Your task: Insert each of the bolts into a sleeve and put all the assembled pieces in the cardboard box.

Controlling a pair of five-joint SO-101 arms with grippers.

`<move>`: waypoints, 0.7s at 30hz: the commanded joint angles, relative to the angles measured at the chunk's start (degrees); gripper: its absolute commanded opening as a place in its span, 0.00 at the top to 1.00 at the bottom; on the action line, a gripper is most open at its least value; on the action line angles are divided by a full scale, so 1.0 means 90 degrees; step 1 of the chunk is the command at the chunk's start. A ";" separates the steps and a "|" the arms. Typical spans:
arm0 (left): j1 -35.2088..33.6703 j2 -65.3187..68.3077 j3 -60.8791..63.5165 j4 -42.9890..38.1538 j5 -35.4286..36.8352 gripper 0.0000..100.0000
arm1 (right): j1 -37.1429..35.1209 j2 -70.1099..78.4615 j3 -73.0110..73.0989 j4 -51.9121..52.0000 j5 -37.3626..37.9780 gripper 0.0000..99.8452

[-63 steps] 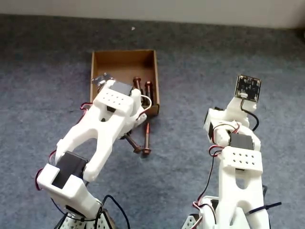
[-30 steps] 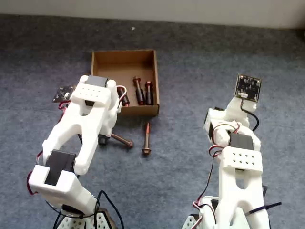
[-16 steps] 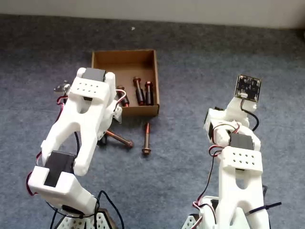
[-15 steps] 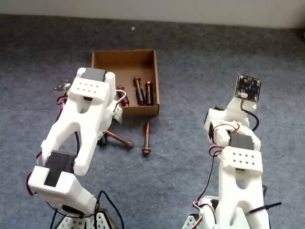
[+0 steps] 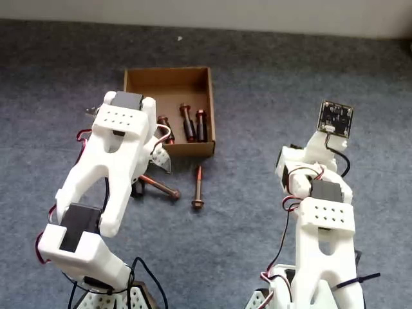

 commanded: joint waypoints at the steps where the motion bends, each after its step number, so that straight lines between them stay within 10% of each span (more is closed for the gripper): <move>1: 0.0083 -0.0542 -0.0112 0.0137 -0.0107 0.65 | 0.0073 -0.0190 -0.0063 -0.0132 -0.0010 0.99; 7: 0.0620 -0.2076 0.0444 0.0107 -0.0850 0.65 | 0.0063 -0.0190 -0.0063 -0.0132 -0.0010 0.99; 21: 0.0542 -0.3062 0.0484 -0.0234 -0.6701 0.65 | 0.0063 -0.0190 -0.0063 -0.0132 -0.0010 0.99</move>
